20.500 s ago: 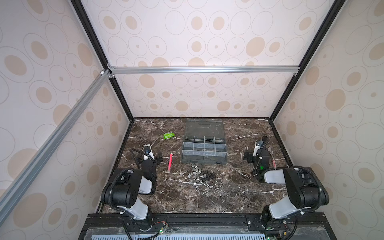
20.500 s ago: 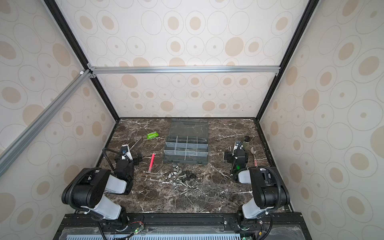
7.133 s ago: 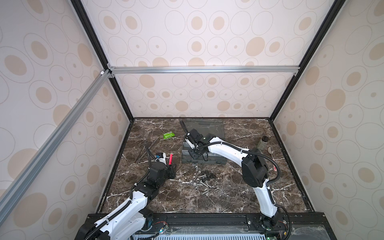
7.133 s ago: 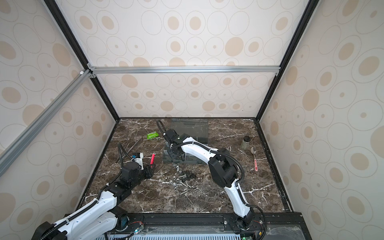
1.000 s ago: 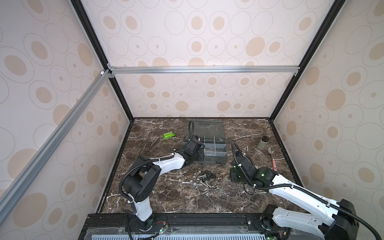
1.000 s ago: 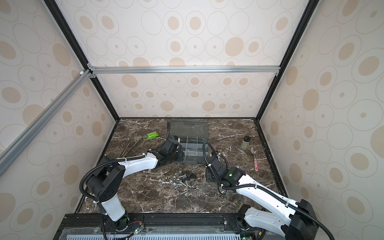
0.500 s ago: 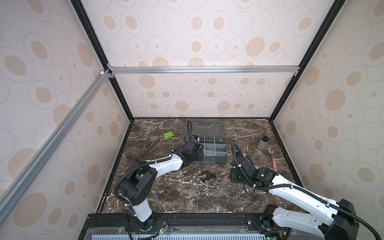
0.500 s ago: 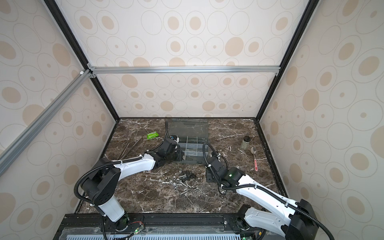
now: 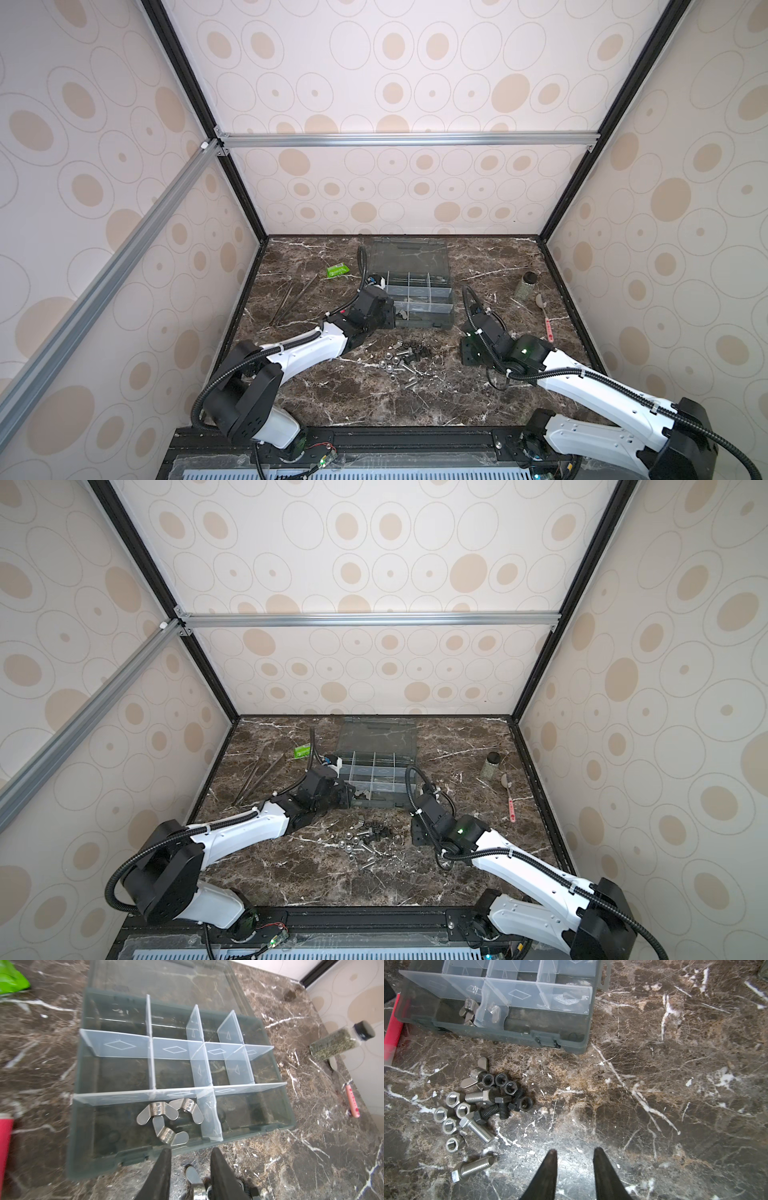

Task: Sort the screws and nuts into containers
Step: 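Withdraw the left gripper while the right gripper reaches toward the pile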

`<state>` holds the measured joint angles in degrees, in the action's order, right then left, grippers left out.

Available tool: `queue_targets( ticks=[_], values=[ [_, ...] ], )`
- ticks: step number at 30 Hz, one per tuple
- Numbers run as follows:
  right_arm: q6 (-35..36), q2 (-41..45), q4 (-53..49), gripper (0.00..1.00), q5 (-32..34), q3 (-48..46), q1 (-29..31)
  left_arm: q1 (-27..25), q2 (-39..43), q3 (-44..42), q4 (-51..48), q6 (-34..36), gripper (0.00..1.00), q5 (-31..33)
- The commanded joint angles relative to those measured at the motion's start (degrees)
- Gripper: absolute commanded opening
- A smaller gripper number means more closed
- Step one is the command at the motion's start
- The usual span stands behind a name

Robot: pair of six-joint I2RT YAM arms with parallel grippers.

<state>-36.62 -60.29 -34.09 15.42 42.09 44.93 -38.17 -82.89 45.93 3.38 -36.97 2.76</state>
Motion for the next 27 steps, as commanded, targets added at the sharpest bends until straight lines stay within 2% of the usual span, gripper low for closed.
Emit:
queue_targets(
  ticks=[1, 12, 27],
  values=[
    [0.94, -1.70, 0.76, 0.33, -1.77, 0.45, -0.27, 0.58, 4.55, -3.48, 0.54, -2.78, 0.33, 3.69],
    [1.82, -13.37, 5.91, 0.33, -7.46, 6.31, 1.27, 2.32, 16.21, -12.73, -1.16, -4.58, 0.36, 7.85],
    [2.89, -31.23, 10.38, 0.34, -14.78, 17.81, 3.83, 3.96, 23.92, -18.12, -2.15, -5.44, 0.37, 9.80]
  ],
)
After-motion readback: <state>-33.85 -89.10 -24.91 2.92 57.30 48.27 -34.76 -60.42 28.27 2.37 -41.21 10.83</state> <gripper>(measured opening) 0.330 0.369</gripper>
